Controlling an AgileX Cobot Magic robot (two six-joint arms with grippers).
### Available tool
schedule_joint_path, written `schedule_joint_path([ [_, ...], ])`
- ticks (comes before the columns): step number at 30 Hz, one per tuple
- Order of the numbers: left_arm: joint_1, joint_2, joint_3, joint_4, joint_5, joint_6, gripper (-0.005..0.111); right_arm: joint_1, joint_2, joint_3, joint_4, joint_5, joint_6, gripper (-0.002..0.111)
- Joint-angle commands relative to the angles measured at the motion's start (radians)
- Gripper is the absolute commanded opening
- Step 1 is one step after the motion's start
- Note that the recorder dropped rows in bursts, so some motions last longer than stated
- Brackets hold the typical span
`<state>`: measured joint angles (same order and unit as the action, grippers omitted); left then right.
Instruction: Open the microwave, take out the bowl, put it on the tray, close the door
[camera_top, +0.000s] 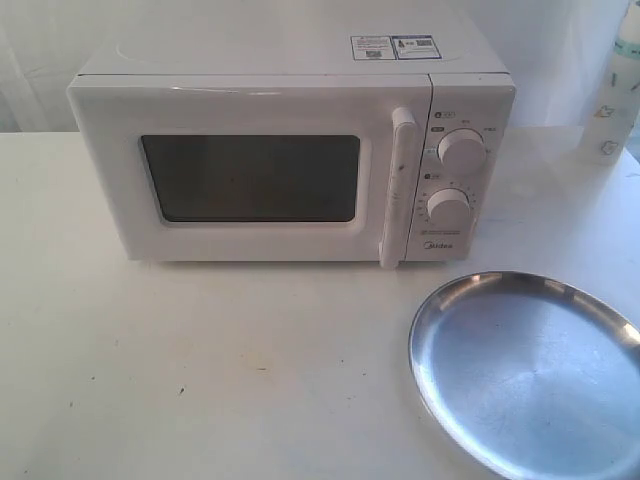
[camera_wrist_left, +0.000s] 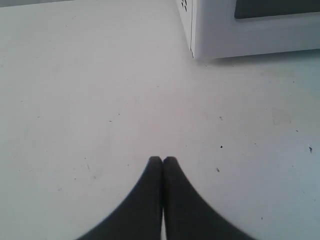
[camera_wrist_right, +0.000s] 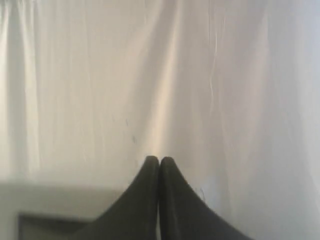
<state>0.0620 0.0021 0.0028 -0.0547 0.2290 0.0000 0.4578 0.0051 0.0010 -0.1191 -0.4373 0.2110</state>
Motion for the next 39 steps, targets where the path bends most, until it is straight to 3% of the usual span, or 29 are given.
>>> schedule_joint_path([
  [1, -0.005, -0.002, -0.003, -0.005, 0.003, 0.000, 0.000, 0.000, -0.005, -0.001, 0.119, -0.169, 0.085, 0.000],
  [7, -0.005, -0.002, -0.003, -0.005, 0.003, 0.000, 0.000, 0.000, 0.075, -0.011, 0.238, -0.156, -0.088, 0.000],
  [10, -0.005, -0.002, -0.003, -0.005, 0.003, 0.000, 0.000, 0.000, 0.188, -0.021, 0.241, -0.254, -0.113, 0.000],
  [13, -0.005, -0.002, -0.003, -0.005, 0.003, 0.000, 0.000, 0.000, 0.364, -0.067, 0.241, -0.337, -0.113, 0.000],
  [17, -0.005, -0.002, -0.003, -0.005, 0.003, 0.000, 0.000, 0.000, 0.655, -0.200, 0.220, -0.315, -0.110, 0.000],
  [19, -0.005, -0.002, -0.003, -0.005, 0.003, 0.000, 0.000, 0.000, 0.789, -0.268, 0.138, -0.286, -0.111, 0.000],
  [24, -0.005, -0.002, -0.003, -0.005, 0.003, 0.000, 0.000, 0.000, 1.125, -0.375, -0.284, -0.318, -0.091, 0.000],
  [30, -0.005, -0.002, -0.003, -0.005, 0.003, 0.000, 0.000, -0.009, 1.432, -0.411, -0.525, -0.702, -0.103, 0.000],
  [39, -0.005, -0.002, -0.003, -0.005, 0.003, 0.000, 0.000, -0.209, 1.637, -0.529, -0.839, -0.784, -0.023, 0.000],
])
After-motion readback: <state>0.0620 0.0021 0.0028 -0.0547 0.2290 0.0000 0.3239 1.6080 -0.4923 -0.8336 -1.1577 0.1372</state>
